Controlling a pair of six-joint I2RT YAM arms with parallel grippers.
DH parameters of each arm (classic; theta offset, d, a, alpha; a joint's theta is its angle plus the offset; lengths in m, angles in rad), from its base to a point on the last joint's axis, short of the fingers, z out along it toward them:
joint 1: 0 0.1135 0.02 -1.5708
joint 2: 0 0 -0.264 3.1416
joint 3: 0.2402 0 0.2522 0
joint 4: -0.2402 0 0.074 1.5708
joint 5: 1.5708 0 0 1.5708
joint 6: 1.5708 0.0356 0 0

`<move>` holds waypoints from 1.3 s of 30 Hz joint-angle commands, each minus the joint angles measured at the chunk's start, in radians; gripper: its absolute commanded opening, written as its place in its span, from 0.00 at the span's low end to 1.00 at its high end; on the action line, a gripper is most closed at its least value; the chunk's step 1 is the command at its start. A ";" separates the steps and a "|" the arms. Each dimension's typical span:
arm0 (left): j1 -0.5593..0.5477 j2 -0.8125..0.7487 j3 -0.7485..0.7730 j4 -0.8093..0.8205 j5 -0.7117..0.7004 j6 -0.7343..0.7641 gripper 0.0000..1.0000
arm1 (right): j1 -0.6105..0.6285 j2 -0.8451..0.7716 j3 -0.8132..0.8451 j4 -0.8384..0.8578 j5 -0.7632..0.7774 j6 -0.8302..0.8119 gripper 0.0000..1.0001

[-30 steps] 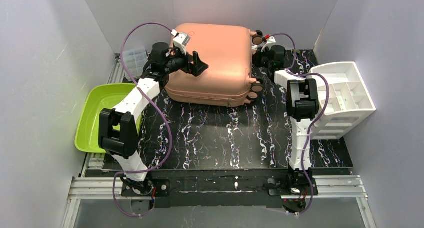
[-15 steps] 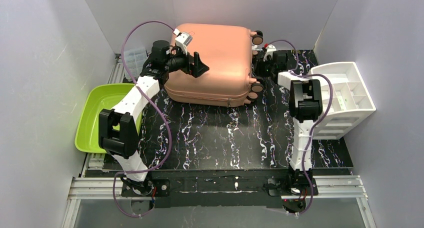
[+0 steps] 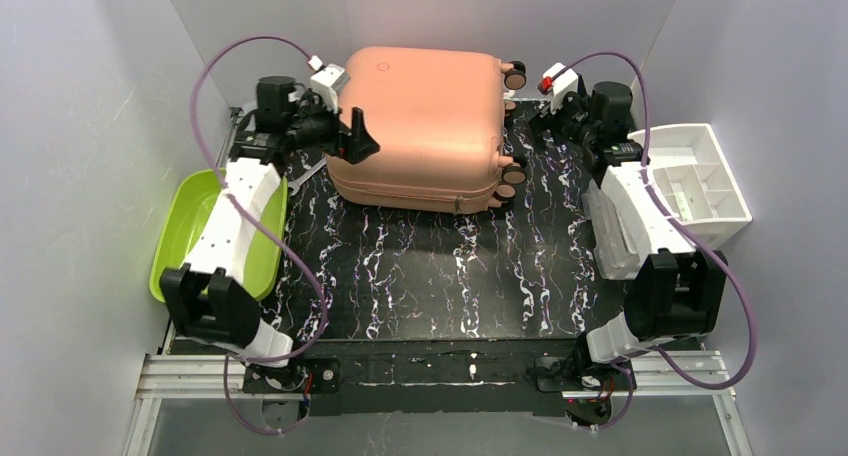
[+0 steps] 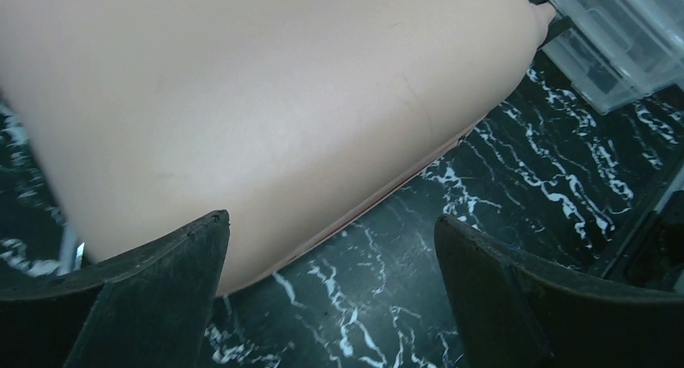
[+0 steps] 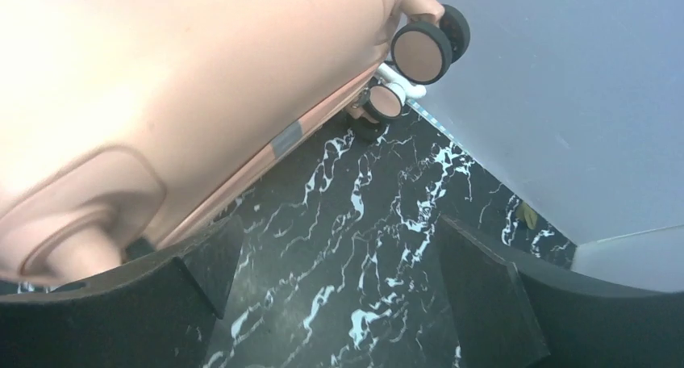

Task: Open, take out, and arrange the luggage
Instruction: Unzip the zipper of the luggage, then rotate the luggage at the center of the board.

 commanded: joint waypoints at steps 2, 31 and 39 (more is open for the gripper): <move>0.082 -0.206 -0.041 -0.284 -0.026 0.202 0.98 | 0.000 -0.062 0.043 -0.237 -0.033 -0.190 0.98; 0.453 -0.504 -0.482 -0.314 0.244 0.273 0.98 | 0.069 0.069 0.086 -0.577 -0.576 -0.464 0.92; 0.457 -0.324 -0.253 -0.392 0.191 0.231 0.98 | 0.236 0.066 0.086 -0.987 -0.587 -0.697 0.88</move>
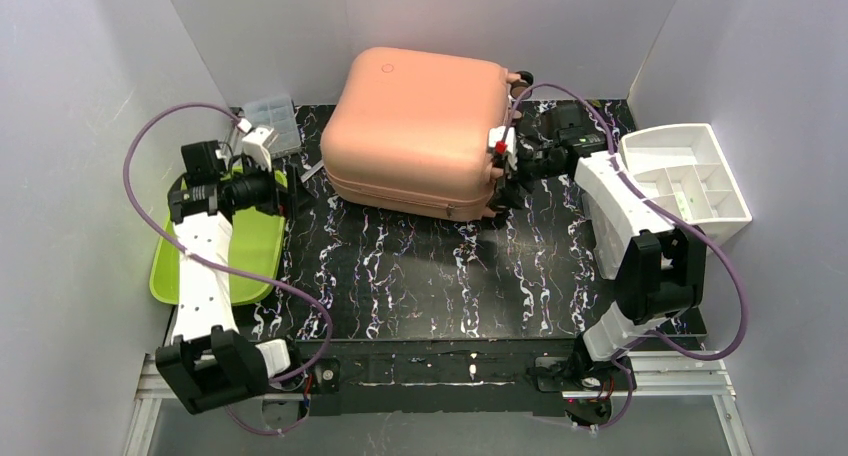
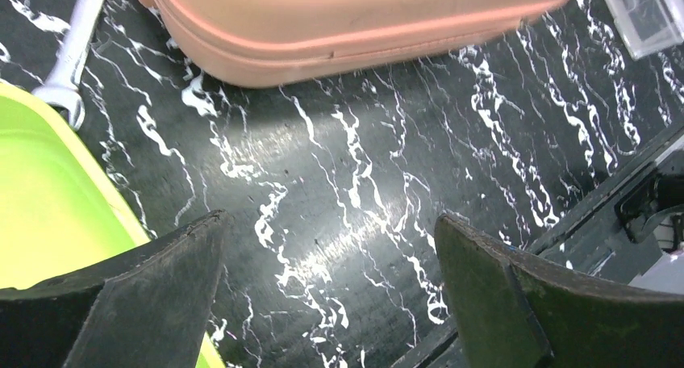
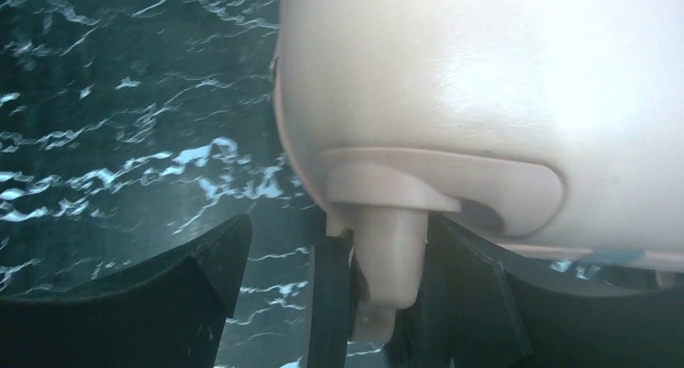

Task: Open, take out, and arrange the luggage
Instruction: Rotate the luggage at the center of the board.

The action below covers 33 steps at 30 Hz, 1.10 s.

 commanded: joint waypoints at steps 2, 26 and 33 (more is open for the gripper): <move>0.005 0.107 0.165 -0.035 0.031 -0.040 0.98 | 0.158 -0.028 -0.005 -0.405 -0.167 -0.144 0.86; -0.173 0.413 0.307 0.016 -0.117 -0.109 0.98 | 0.083 -0.334 -0.033 0.366 0.576 0.475 0.98; -0.232 0.455 0.354 0.000 -0.107 -0.143 0.98 | -0.073 -0.029 0.195 0.248 0.543 0.466 0.98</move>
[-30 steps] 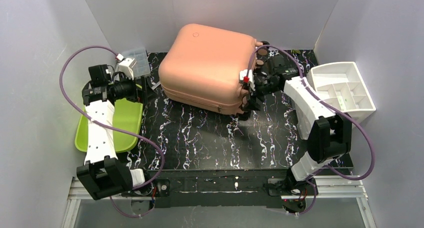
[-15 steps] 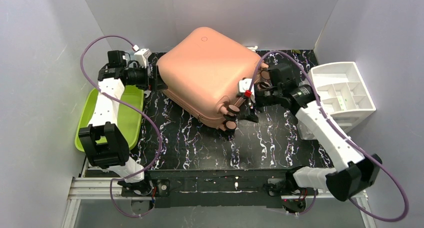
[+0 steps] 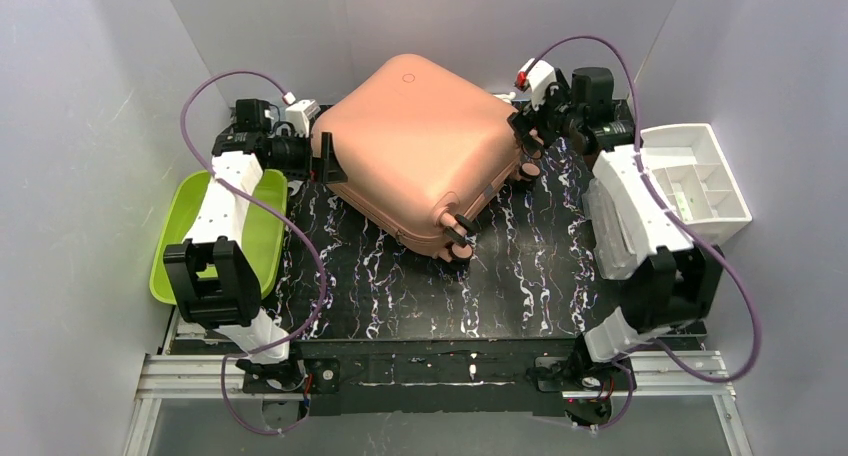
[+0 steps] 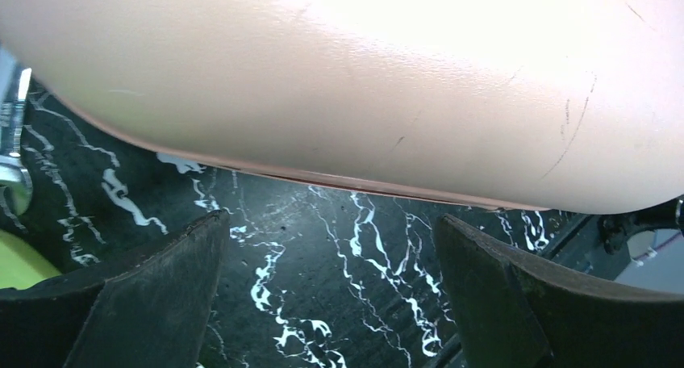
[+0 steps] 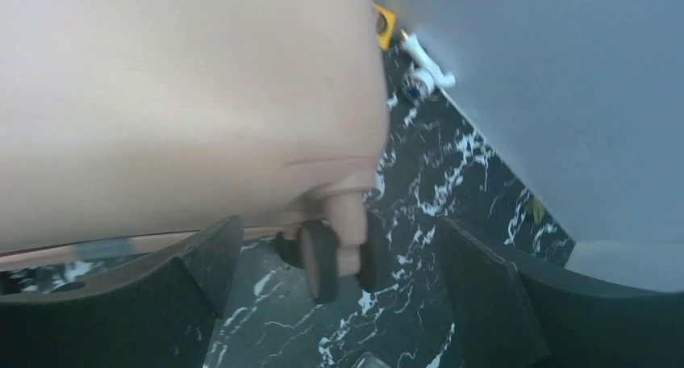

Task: Open, take out, and arrange the luggage
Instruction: Rotate the luggage at the center of the board.

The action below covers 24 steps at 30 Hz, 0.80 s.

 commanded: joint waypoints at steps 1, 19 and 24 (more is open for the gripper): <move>-0.038 -0.004 0.029 -0.029 0.017 -0.021 0.98 | -0.096 0.122 0.107 -0.035 0.003 0.031 0.98; -0.146 0.171 0.135 0.004 -0.140 -0.117 0.99 | -0.186 0.304 0.176 -0.211 -0.414 -0.106 0.70; -0.156 0.273 0.256 0.015 -0.203 -0.165 0.99 | -0.186 0.263 0.127 -0.223 -0.459 -0.117 0.64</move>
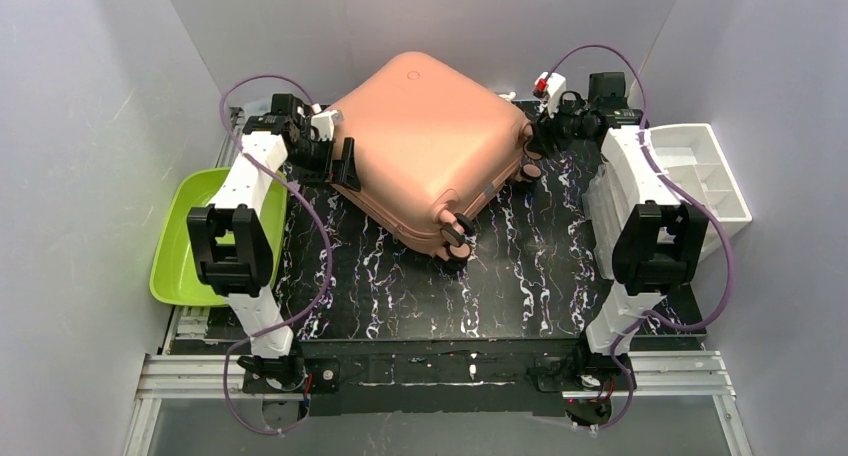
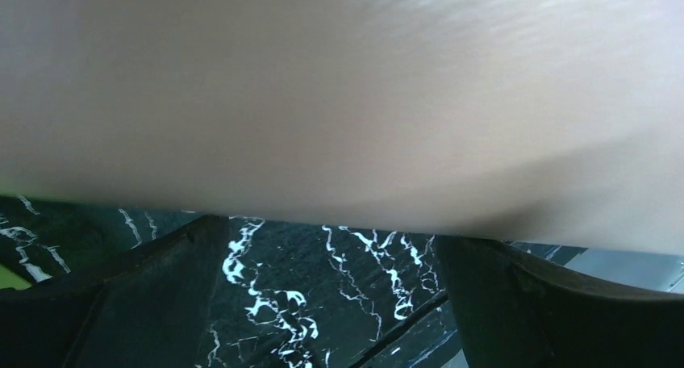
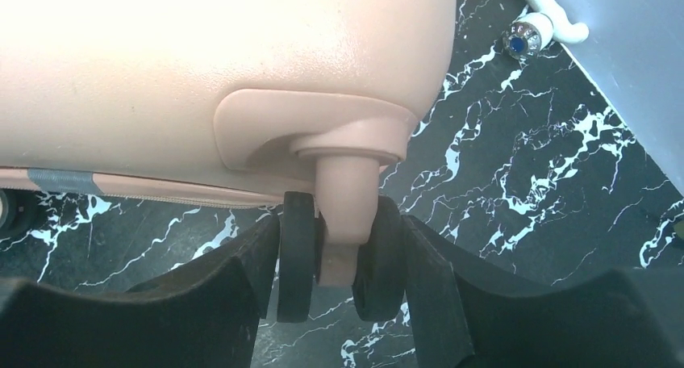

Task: Open, take out, and arrange the luggage
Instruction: Rotate the luggage at the center of the board.

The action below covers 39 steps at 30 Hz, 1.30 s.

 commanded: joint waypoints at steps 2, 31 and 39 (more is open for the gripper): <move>-0.038 0.136 0.187 0.175 -0.110 -0.113 0.99 | 0.007 -0.068 -0.026 -0.094 -0.152 -0.044 0.63; 0.120 0.186 0.538 0.063 -0.110 -0.141 0.99 | 0.361 -0.463 -0.467 0.118 -0.280 0.213 0.69; 0.165 -0.034 0.267 0.078 0.049 -0.062 1.00 | 0.412 -0.476 -0.531 0.277 -0.327 0.326 0.71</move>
